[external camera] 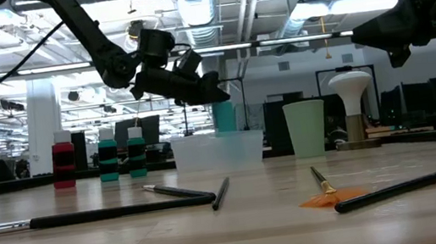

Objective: Pick & Place Paint Supplies
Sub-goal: Put the large light blue paint bottle into the transparent bin, then put the large blue paint bottle into the transparent bin

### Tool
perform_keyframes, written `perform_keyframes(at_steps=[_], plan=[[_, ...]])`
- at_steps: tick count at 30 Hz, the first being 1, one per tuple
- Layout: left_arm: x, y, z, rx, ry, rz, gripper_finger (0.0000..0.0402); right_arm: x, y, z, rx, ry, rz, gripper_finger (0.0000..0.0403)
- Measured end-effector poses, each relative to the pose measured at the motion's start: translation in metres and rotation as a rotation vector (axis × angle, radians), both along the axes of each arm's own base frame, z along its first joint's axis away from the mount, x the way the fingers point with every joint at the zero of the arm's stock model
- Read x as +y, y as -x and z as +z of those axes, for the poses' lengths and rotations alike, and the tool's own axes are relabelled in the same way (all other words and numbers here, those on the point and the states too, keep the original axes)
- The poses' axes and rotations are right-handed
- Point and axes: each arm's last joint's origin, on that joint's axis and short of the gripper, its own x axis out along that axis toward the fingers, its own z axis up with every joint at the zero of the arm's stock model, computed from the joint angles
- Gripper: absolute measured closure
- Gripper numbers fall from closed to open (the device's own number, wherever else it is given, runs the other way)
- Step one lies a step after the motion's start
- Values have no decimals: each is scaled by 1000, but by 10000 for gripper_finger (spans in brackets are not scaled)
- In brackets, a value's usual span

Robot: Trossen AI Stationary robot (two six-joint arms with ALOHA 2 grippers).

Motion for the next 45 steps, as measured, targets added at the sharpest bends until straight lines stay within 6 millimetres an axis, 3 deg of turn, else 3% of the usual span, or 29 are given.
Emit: perform_keyframes(at_steps=[7, 14, 22, 28, 35, 40, 45], plan=[[1, -1, -2, -16, 15, 4, 248, 0, 0, 0, 0, 0, -2, 337], [1, 0, -2, -4, 18, 7, 238, 0, 0, 0, 0, 0, -2, 337], [-14, 8, 39, -15, 3, -12, 171, 0, 0, 0, -1, 0, -2, 337], [-56, 34, 102, 7, 26, -64, 110, 0, 0, 0, 0, 0, -2, 337], [-122, 111, 169, 33, 192, -46, 101, 0, 0, 0, 0, 0, -2, 337], [-176, 157, 196, -36, 303, -310, 101, 0, 0, 0, -1, 0, -2, 337], [-230, 173, 203, -26, 301, -641, 101, 0, 0, 0, -1, 0, -2, 337]])
